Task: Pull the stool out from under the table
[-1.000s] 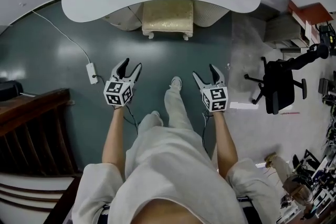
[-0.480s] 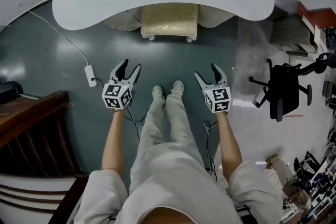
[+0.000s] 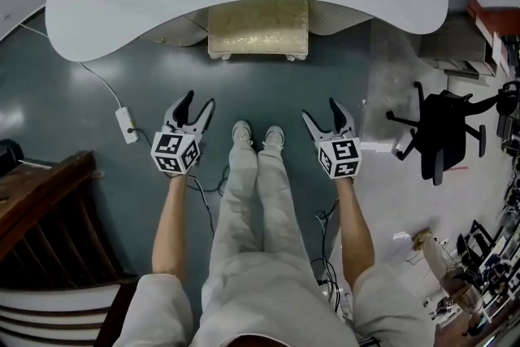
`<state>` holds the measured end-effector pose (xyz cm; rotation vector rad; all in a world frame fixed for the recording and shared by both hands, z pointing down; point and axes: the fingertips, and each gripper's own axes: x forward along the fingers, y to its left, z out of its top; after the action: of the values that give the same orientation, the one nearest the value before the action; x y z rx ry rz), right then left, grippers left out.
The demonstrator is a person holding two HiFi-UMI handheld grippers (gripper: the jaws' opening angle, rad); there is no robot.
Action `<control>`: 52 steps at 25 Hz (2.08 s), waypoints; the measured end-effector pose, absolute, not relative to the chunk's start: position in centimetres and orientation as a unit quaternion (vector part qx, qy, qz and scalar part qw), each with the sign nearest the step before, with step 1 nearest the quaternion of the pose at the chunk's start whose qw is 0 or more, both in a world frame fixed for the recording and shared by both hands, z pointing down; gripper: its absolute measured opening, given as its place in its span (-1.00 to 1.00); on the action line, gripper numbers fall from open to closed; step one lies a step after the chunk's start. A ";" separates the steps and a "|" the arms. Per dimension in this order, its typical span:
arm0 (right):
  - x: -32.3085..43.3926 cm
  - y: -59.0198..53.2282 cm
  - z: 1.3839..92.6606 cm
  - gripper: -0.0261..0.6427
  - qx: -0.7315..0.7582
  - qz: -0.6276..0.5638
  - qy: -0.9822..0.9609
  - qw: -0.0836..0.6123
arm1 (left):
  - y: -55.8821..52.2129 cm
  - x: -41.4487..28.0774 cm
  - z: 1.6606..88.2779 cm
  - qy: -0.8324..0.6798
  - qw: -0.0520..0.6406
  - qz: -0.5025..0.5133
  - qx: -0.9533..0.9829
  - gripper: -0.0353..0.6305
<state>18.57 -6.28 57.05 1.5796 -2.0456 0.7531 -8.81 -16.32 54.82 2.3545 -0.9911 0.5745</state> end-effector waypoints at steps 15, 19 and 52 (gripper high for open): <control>19.8 -10.7 71.3 0.14 0.599 0.295 -0.715 0.208 | -21.0 -9.5 69.2 -0.346 0.267 0.226 0.871 -0.18; 20.1 -11.2 75.9 0.21 0.591 0.300 -0.718 0.212 | -21.7 -9.5 73.6 -0.353 0.251 0.241 0.869 -0.16; 23.8 -24.5 90.6 0.14 0.575 0.228 -0.739 0.268 | -31.4 -5.7 89.4 -0.347 0.200 0.250 0.882 -0.07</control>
<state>23.76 -24.45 90.55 1.5507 -1.9930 0.6145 -5.73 -31.39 89.39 2.4647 -0.9712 0.6989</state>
